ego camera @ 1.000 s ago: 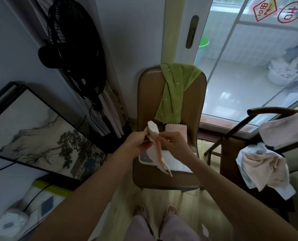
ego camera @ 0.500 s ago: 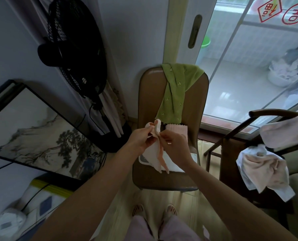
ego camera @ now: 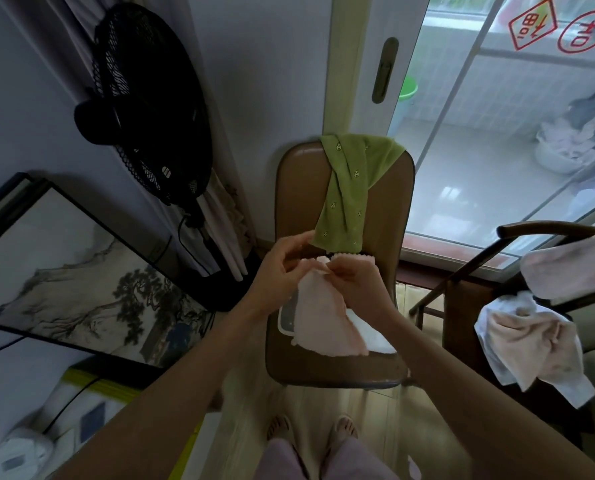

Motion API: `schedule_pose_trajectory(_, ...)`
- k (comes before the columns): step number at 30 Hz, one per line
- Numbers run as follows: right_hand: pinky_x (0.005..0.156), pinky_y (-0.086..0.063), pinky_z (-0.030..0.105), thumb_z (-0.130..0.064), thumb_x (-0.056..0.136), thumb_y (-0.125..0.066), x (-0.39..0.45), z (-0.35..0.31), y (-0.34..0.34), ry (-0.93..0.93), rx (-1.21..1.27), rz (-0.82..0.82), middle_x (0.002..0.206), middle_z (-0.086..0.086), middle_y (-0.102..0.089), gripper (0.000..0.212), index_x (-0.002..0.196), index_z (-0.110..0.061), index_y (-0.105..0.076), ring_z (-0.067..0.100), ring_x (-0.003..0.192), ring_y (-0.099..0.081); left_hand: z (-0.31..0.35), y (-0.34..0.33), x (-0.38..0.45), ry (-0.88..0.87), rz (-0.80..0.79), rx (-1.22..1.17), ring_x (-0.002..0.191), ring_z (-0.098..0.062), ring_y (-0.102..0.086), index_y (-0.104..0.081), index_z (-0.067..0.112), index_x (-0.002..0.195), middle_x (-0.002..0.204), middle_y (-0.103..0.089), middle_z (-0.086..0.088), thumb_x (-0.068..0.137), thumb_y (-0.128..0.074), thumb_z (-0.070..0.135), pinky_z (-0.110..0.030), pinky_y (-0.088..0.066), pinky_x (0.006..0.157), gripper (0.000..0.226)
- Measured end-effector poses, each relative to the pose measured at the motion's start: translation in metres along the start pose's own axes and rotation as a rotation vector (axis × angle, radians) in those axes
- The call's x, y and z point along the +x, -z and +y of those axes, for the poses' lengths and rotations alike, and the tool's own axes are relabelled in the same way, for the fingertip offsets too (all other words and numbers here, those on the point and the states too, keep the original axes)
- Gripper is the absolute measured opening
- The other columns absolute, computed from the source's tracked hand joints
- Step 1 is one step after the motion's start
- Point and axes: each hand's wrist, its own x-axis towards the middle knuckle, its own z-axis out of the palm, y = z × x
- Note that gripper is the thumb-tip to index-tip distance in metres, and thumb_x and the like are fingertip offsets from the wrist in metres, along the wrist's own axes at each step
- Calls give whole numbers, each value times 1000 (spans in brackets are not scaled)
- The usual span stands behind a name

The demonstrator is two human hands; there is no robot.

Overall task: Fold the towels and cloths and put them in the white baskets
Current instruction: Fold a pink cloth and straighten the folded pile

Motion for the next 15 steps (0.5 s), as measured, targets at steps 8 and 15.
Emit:
schedule_pose_trajectory(8, 72, -55, 18, -17, 87, -70, 12, -20, 12, -56, 241, 1, 84, -6, -72, 6, 92, -18, -70, 5, 79, -68, 20, 14, 14, -138, -87, 129, 100, -5, -62, -73, 22, 100, 100, -70, 7, 90, -67, 22, -24, -49, 88, 12)
schedule_pose_trajectory(15, 58, -40, 10, -1, 86, -65, 18, -10, 20, -32, 99, -45, 67, -7, -49, 26, 78, -18, -48, -2, 58, -47, 31, 11, 39, 16, 344, -130, 88, -9, -62, -68, 28, 93, 94, -67, 6, 94, -59, 20, -20, -51, 74, 12)
